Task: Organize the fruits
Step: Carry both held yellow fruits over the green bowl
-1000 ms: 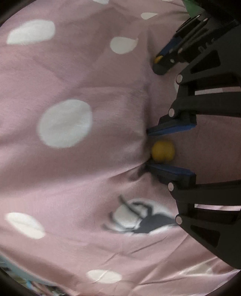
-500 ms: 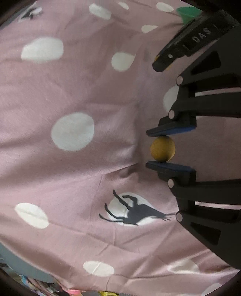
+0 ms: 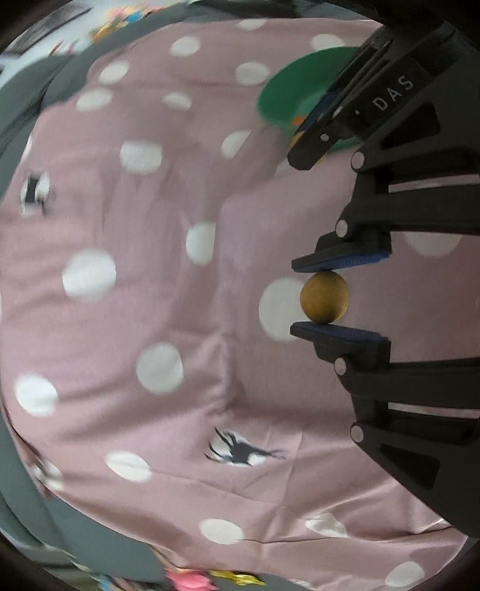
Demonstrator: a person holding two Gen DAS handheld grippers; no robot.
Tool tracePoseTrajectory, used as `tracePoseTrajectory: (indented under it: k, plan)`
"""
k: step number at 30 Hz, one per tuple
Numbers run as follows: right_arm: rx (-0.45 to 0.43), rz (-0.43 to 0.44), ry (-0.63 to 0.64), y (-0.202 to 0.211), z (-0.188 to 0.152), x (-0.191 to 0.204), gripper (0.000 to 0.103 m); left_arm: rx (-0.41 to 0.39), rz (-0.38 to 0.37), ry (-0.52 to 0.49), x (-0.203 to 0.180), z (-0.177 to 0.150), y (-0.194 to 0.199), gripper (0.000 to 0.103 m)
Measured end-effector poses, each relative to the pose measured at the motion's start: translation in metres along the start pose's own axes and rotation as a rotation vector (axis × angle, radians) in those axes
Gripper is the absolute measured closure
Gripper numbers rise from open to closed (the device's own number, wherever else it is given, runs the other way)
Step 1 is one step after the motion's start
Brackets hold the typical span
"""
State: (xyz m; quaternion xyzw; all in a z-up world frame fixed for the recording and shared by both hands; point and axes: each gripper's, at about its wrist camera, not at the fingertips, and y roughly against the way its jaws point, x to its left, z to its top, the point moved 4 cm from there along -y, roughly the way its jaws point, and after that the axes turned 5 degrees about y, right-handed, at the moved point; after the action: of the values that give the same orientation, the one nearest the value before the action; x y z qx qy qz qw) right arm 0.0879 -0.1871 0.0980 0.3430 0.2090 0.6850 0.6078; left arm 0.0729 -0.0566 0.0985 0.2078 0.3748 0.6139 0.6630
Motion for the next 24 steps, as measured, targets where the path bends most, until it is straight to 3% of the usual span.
tracePoseTrajectory:
  k: [6,13,24]
  plan:
    - [-0.096,-0.026,-0.081,0.038,-0.005,-0.029,0.073,0.005,-0.07,-0.062,-0.037,-0.013,-0.001,0.076]
    - [-0.133,-0.078,-0.154,0.053,-0.005,-0.06,0.073,0.023,-0.141,-0.077,-0.065,-0.013,-0.011,0.076]
    - [-0.171,-0.208,-0.25,0.071,-0.01,-0.104,0.073,0.056,-0.215,-0.18,-0.117,-0.026,-0.021,0.076]
